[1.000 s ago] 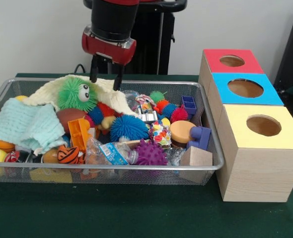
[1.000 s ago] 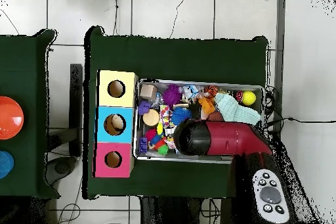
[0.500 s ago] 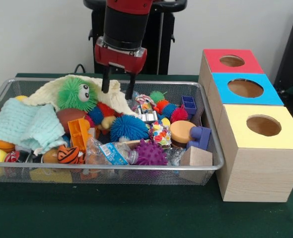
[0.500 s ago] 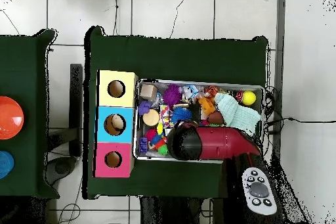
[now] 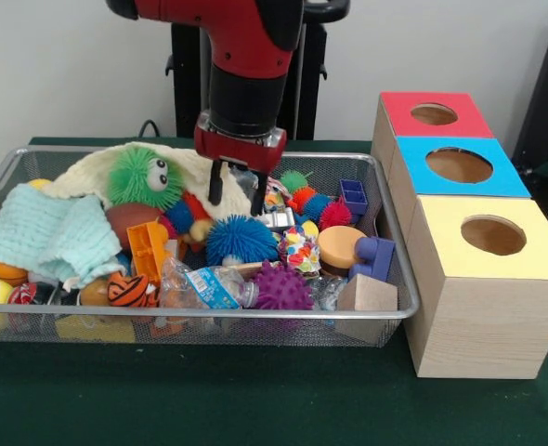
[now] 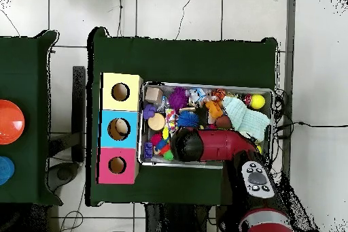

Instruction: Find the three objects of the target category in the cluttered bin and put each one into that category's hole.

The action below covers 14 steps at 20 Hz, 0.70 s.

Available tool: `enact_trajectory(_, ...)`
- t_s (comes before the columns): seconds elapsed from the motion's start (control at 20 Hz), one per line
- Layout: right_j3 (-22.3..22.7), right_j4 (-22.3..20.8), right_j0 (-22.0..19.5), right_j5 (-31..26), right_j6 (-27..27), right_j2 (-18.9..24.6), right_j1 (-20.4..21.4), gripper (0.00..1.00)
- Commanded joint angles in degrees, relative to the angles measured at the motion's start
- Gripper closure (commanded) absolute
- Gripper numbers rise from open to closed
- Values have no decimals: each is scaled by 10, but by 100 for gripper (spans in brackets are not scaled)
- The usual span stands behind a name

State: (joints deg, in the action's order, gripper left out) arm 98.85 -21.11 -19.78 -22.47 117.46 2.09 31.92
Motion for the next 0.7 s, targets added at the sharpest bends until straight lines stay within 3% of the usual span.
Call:
enact_trajectory(0.05, -67, 41, 16, -20, 65, 29, -37, 0)
enact_trajectory(0.2, -60, 54, 35, -22, 80, 18, -21, 0)
enact_trajectory(0.5, -19, 107, 42, -102, 68, 33, 59, 0)
enact_trajectory(0.7, -21, 126, 64, -138, 72, 17, 89, 0)
